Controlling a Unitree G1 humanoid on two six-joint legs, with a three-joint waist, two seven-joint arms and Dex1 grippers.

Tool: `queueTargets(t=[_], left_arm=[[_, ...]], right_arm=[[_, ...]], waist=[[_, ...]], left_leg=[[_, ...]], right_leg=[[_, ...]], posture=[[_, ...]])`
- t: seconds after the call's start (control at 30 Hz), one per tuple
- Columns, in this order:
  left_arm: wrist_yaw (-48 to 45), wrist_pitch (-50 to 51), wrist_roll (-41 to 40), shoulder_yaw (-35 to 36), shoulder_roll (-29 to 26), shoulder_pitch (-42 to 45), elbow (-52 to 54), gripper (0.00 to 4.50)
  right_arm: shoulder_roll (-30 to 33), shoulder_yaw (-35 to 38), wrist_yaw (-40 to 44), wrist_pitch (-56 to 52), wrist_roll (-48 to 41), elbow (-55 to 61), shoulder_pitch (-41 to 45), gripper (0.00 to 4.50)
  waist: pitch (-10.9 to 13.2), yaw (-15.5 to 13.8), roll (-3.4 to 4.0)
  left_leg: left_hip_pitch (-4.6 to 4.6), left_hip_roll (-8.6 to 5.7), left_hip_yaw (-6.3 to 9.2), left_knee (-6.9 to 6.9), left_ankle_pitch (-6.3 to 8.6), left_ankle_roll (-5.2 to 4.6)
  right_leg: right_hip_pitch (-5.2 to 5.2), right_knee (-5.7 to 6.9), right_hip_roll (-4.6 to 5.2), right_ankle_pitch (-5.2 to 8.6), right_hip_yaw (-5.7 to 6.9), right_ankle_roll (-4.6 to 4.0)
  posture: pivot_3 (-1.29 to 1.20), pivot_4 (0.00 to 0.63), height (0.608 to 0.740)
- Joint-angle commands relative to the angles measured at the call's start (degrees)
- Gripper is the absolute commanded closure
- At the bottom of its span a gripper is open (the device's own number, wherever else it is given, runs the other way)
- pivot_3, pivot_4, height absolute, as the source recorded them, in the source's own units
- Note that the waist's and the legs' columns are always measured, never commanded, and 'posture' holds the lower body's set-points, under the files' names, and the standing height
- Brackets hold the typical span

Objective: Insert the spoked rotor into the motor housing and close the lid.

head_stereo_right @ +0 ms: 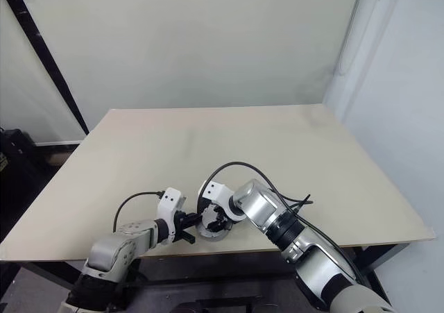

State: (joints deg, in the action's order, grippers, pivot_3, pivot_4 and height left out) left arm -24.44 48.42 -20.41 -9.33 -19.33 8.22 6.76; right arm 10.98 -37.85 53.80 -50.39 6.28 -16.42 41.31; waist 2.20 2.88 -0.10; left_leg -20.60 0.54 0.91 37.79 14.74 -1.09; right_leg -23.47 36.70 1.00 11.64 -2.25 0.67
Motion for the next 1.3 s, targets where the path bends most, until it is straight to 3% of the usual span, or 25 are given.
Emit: queueTargets(t=[0.03,0.07,0.2,0.57,0.77,1.0,1.3], left_arm=[[-0.4,1.2,1.8,-2.4,0.0,-0.1,-2.1,4.50],[-0.5,1.4,2.0,-2.5,-0.1,-0.1,-2.2,4.50],[-0.7,1.6,3.1,-3.0,-0.4,-0.2,-2.3,4.50],[-1.5,1.5,3.7,-3.3,-0.2,0.6,-2.6,4.50],[-2.4,1.5,3.5,-3.4,-0.3,0.7,-1.3,4.50],[-3.0,1.6,3.3,-1.9,-1.5,1.1,1.2,4.50],[-3.8,3.3,-0.6,6.0,-3.0,2.1,5.2,4.50]], right_arm=[[0.6,-0.4,-2.2,0.3,1.0,-2.3,-1.7,1.29],[0.4,0.3,-2.2,0.6,0.7,-2.0,-1.7,1.29],[-0.2,3.8,-1.4,-0.4,-2.1,1.1,-2.1,0.02],[-3.1,23.0,-9.1,-7.0,-12.2,5.0,-1.4,0.02],[-1.8,28.1,-12.5,-10.0,-14.9,4.2,-1.9,0.02],[-0.5,28.1,-13.0,-12.1,-17.2,4.1,-5.9,0.02],[4.4,14.6,-7.0,5.5,-13.0,10.3,-8.5,0.02]], waist=[[0.0,0.0,0.00],[0.0,0.0,0.00],[0.0,0.0,0.01],[0.1,-0.1,0.12],[0.1,0.0,0.14],[0.2,0.0,0.12],[0.4,0.3,-0.12]], left_leg=[[0.01,0.00,0.02,0.00,0.00,0.00],[0.01,0.00,0.04,0.00,0.00,0.00],[0.00,0.01,0.15,-0.01,0.01,0.02],[-0.18,0.00,0.27,-0.05,0.01,0.00],[-0.20,0.00,0.27,-0.06,0.01,-0.01],[-0.23,-0.07,0.22,-0.32,0.01,-0.02],[-1.09,-0.13,-0.12,-0.32,-0.19,-0.32]], right_leg=[[0.01,0.00,0.00,0.00,0.01,0.00],[0.00,0.00,0.00,0.00,0.01,0.00],[0.00,0.00,-0.01,0.01,0.06,0.01],[-0.08,-0.05,0.06,0.07,0.03,0.11],[-0.09,-0.07,0.13,0.08,0.03,0.12],[-0.16,-0.13,0.13,0.08,0.00,0.12],[-1.00,-0.02,-0.13,0.06,-0.04,0.14]], posture=[[0.00,0.000,0.740],[0.00,0.000,0.740],[0.00,0.000,0.740],[0.00,0.000,0.740],[0.00,0.000,0.740],[0.00,0.000,0.740],[0.00,0.000,0.740]])
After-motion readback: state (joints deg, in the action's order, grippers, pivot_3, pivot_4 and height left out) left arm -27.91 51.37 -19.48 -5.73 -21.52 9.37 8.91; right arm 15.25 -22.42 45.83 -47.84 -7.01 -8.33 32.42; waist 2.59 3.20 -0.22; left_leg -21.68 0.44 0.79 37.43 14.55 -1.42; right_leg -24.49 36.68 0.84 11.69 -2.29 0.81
